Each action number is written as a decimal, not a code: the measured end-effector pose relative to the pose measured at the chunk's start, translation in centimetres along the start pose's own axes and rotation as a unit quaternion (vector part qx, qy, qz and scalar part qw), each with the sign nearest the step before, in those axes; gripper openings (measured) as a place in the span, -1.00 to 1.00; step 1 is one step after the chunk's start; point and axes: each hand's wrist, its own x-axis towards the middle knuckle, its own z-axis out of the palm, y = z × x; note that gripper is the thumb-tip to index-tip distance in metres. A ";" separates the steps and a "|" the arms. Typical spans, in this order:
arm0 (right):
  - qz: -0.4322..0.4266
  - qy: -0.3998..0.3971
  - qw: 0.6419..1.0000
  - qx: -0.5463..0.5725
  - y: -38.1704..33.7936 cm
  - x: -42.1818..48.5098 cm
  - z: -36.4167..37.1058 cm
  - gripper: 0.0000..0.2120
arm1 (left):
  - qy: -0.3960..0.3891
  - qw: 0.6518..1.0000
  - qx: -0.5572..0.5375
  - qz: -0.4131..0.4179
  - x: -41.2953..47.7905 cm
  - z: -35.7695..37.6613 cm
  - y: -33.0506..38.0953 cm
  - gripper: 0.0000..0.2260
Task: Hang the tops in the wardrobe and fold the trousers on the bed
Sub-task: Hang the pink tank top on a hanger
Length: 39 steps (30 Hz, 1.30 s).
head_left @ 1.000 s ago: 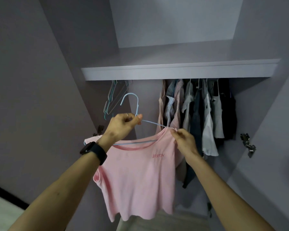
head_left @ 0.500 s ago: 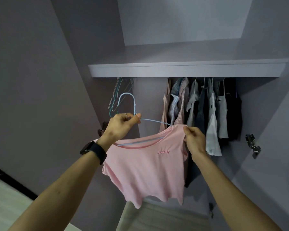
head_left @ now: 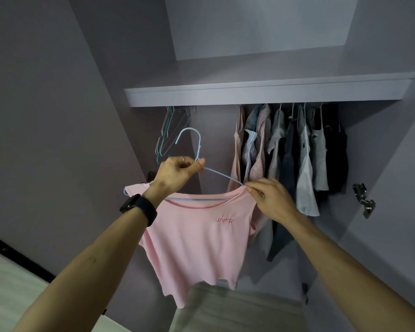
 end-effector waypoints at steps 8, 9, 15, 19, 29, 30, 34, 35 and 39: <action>0.024 -0.127 0.992 0.007 -1.6 -0.1 -1.7 -0.85 | -0.025 0.999 -0.026 0.023 1.2 1.2 -1.4 -0.63; 0.024 -0.133 0.991 -0.002 -2.0 0.1 -1.9 -0.88 | -0.019 0.999 -0.013 0.022 1.5 1.3 -1.6 -0.62; 0.086 -0.108 0.989 -0.058 -5.0 1.2 -1.2 -0.93 | -0.014 0.983 0.164 0.087 4.0 -0.8 -2.1 -0.64; 0.180 -0.109 0.977 -0.023 -6.8 1.9 1.4 -0.90 | 0.000 0.959 0.259 0.119 5.9 -4.4 -5.0 -0.45; 0.336 -0.033 0.937 0.093 -10.6 6.1 11.3 -0.84 | 0.170 0.893 0.323 0.265 13.8 -10.9 -5.8 -0.27; 0.340 -0.023 0.935 0.099 -10.6 6.5 11.8 -0.86 | 0.181 0.888 0.322 0.273 14.3 -10.9 -5.4 -0.28; 0.356 0.024 0.922 0.148 -9.5 8.8 14.4 -0.89 | 0.194 0.888 0.310 0.277 18.0 -10.1 -6.2 -0.40; 0.359 0.040 0.919 0.161 -9.1 9.4 15.0 -0.86 | 0.195 0.891 0.307 0.272 18.8 -9.6 -6.8 -0.42; 0.348 0.101 0.911 0.196 -6.7 11.8 17.0 -0.83 | 0.229 0.887 0.283 0.285 21.1 -7.6 -9.0 -0.44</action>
